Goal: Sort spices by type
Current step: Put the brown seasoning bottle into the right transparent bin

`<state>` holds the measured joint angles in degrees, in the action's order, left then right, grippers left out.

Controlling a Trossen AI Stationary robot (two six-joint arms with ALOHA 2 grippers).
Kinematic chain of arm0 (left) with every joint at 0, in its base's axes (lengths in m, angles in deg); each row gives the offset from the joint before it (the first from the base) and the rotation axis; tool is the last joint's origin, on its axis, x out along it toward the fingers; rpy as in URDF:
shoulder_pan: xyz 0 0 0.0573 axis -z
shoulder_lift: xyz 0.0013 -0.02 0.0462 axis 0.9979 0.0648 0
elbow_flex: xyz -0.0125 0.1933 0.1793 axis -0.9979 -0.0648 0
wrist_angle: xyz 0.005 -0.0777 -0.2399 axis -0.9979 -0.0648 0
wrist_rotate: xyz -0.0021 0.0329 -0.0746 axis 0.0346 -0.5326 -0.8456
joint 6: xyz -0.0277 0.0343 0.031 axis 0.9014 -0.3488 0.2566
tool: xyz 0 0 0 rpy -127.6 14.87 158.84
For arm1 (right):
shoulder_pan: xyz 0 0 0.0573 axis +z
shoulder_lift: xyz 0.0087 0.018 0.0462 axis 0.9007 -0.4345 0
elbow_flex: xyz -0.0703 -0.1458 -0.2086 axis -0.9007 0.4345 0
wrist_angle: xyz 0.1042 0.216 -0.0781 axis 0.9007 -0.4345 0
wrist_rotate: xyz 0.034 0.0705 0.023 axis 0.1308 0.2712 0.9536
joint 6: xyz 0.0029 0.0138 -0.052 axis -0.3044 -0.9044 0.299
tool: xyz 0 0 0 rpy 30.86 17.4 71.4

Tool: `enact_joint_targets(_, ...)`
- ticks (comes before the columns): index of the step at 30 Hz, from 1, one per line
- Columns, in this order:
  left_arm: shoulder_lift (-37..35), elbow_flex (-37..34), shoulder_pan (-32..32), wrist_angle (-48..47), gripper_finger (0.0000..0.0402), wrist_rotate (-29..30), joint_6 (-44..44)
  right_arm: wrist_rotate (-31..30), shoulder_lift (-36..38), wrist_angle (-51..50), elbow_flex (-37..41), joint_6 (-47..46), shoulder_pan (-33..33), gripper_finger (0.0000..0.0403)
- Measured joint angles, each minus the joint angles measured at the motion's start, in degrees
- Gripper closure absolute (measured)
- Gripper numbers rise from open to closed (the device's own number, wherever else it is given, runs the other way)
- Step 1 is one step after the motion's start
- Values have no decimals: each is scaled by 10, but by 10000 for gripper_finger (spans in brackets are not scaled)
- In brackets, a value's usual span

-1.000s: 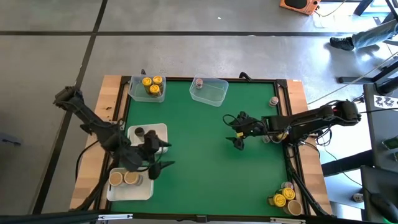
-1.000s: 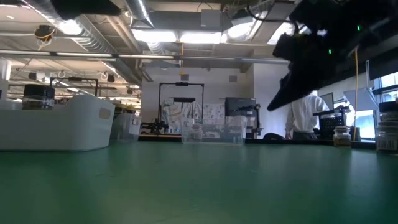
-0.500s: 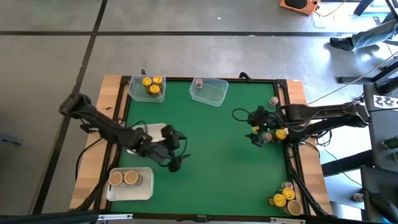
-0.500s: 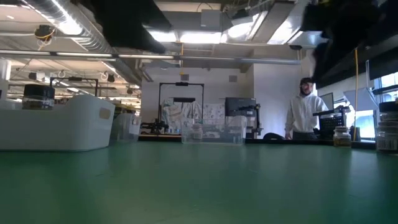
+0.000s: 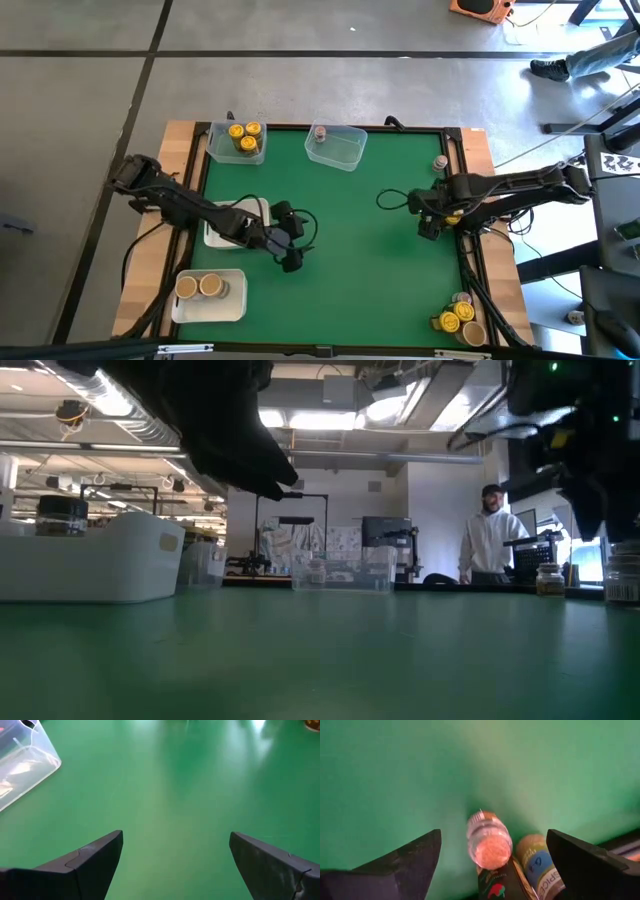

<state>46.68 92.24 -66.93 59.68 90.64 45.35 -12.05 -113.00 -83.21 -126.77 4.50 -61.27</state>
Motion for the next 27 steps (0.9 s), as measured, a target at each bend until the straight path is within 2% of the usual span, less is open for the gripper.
enact_joint_targets(11, 1, 0, 0, 0, 37, 0, 5, 8, -104, -13, 25, 18, 0, 43)
enact_joint_targets(14, 1, 0, 1, 0, 37, 0, 5, 19, -126, -3, 29, 20, 0, 54)
enact_joint_targets(18, 1, 0, 1, 0, 37, 0, 9, 19, -142, 3, 31, 22, 0, 102)
enact_joint_targets(25, 1, 0, 1, 0, 37, 0, 9, 19, -141, 11, 30, 37, 0, 225)
enact_joint_targets(27, 1, 0, 1, 0, 37, 0, 8, 19, -141, 10, 29, 39, 0, 228)
